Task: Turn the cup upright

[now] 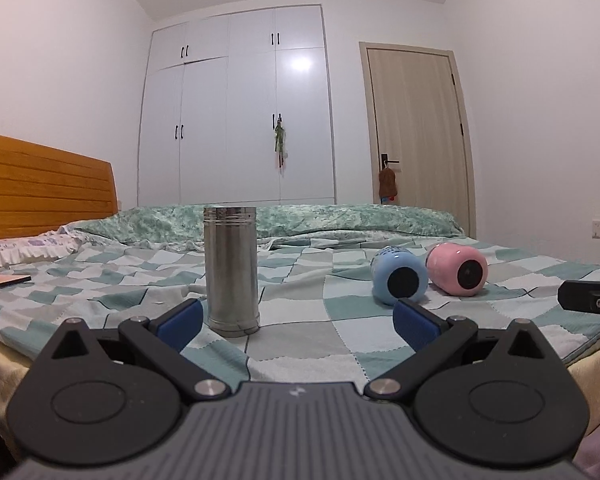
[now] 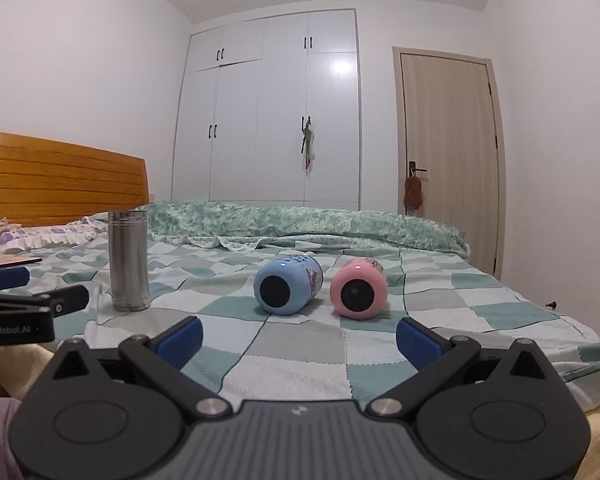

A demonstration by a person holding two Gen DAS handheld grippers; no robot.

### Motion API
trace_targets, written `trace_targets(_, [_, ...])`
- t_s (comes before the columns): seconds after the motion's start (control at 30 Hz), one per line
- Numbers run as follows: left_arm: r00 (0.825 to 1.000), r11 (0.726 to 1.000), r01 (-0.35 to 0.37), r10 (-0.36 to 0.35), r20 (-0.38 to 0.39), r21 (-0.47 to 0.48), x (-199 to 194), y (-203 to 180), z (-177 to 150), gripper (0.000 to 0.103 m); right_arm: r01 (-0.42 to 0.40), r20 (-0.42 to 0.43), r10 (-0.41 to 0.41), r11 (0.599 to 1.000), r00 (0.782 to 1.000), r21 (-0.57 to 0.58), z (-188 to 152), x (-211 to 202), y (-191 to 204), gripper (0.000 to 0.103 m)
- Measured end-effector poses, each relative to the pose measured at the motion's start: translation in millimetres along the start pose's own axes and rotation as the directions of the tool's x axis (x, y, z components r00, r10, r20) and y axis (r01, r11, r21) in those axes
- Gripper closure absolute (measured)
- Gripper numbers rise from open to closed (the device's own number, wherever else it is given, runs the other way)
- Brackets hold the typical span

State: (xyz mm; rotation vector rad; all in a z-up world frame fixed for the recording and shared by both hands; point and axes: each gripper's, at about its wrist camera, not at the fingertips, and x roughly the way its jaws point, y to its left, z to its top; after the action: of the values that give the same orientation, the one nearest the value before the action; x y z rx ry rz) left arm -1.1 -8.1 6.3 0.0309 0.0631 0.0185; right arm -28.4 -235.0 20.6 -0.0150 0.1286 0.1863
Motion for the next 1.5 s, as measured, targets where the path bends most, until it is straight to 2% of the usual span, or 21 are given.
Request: trace_targets(1.5, [1.000, 1.000, 0.026, -0.026, 0.002, 0.004, -3.4, 1.5, -1.1, 0.000, 0.001, -0.005, -0.001, 1.000, 1.000, 0.002, -1.7, 1.5, -1.3, 0.000])
